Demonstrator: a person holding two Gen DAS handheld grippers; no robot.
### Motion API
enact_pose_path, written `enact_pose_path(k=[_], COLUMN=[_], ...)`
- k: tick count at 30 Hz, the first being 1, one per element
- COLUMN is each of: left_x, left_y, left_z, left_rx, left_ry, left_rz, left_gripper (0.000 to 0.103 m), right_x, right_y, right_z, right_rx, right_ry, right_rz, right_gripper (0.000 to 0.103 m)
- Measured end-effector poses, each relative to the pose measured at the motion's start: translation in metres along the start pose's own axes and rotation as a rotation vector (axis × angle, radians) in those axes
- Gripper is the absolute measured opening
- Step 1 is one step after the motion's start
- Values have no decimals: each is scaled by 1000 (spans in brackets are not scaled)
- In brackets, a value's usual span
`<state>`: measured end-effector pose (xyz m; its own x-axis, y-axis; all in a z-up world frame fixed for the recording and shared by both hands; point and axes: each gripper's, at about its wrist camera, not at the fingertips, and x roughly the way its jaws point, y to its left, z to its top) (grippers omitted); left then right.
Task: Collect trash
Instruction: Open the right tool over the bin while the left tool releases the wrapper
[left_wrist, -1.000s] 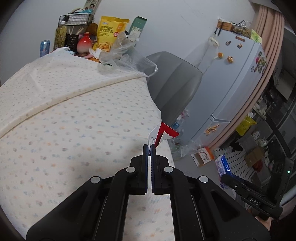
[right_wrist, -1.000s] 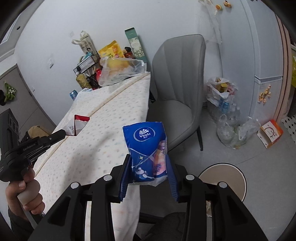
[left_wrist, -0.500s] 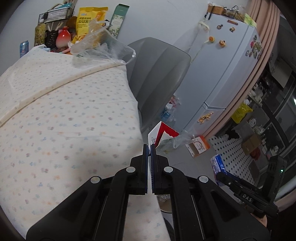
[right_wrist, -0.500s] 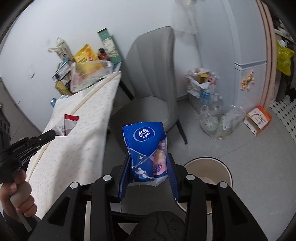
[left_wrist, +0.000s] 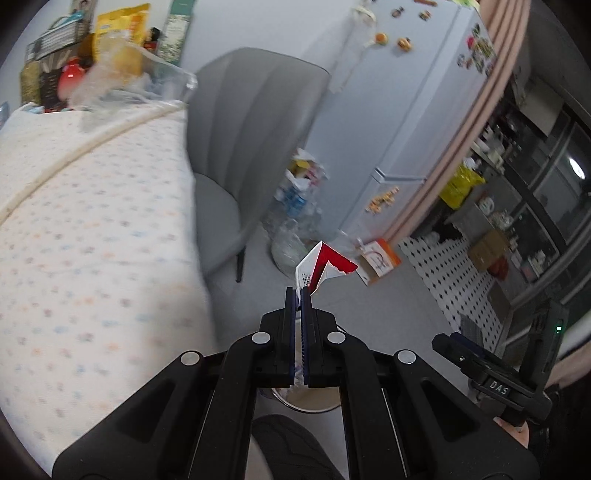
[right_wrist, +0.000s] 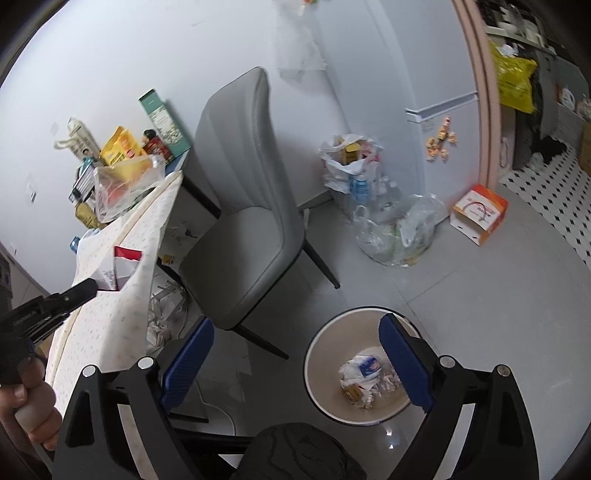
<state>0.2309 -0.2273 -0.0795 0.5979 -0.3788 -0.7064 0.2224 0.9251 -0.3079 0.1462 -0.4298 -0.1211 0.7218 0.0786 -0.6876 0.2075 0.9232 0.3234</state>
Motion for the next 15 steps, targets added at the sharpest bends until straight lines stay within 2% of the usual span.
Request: enact_pose_path(k=[7, 9, 10, 11, 12, 15], left_x=[37, 50, 62, 68, 69, 62], left_y=[-48, -63, -69, -71, -70, -69], left_z=[-6, -10, -12, -14, -14, -16], left_rx=[76, 121, 138, 132, 120, 119], left_ry=[68, 94, 131, 152, 149, 117], left_rz=[-52, -21, 12, -2, -30, -43], left_gripper=[4, 8, 35, 70, 75, 77], right_x=[-36, -44, -47, -50, -53, -57], right_y=[-37, -46, -49, -53, -57, -65], right_z=[-3, -2, -3, -4, -5, -10], right_rx=[55, 71, 77, 83, 89, 100], right_ry=[-49, -64, -68, -70, -74, -76], right_rz=[-37, -51, -57, -60, -64, -71], right_gripper=[89, 89, 89, 89, 89, 89])
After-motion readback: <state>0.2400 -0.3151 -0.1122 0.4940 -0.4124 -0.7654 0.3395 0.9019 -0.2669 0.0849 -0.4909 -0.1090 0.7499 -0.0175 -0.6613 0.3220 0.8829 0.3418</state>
